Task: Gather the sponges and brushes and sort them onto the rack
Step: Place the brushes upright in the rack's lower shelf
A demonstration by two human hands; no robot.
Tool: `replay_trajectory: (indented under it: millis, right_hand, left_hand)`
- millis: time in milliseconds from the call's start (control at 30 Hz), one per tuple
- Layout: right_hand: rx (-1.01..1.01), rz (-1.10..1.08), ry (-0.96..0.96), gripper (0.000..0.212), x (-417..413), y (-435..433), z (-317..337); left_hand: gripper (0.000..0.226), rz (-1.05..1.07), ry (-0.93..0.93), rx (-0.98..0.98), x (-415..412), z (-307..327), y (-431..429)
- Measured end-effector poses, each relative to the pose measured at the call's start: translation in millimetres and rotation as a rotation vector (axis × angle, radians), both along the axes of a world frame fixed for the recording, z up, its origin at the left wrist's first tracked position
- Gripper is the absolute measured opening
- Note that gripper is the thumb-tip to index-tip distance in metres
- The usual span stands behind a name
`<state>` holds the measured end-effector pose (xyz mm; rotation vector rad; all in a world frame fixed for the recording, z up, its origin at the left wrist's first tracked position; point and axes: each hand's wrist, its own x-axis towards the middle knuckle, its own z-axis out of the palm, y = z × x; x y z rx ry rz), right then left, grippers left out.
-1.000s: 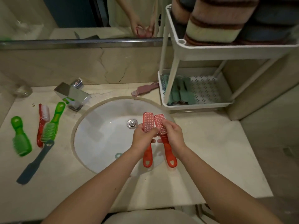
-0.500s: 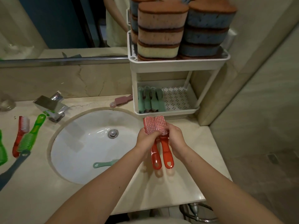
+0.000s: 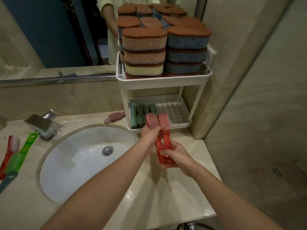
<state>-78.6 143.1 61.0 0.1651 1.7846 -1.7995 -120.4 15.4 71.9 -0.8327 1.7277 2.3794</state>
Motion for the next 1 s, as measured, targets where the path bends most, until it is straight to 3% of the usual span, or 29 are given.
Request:
replay_trajectory:
  millis: [233, 367, 600, 833, 1000]
  right_hand:
    - [0.008, -0.087, 0.068, 0.028, -19, 5, 11]
    - [0.038, -0.146, 0.087, 0.021, -38, 3, 17]
    - [0.130, -0.211, 0.078, 0.020, -83, -6, 24]
    - [0.292, -0.140, -0.034, 0.015, -138, -16, 17]
    - [0.260, -0.133, -0.058, 0.021, -165, -22, 3]
  left_hand:
    - [0.026, -0.123, 0.006, 0.018, -19, 15, 7]
    - [0.010, -0.202, -0.010, -0.045, -25, 15, 10]
    - [0.057, -0.263, -0.019, -0.164, -39, 7, -3]
    - [0.049, -0.246, -0.069, -0.146, -67, 1, -16]
    - [0.050, -0.252, -0.114, -0.123, -81, -3, -17]
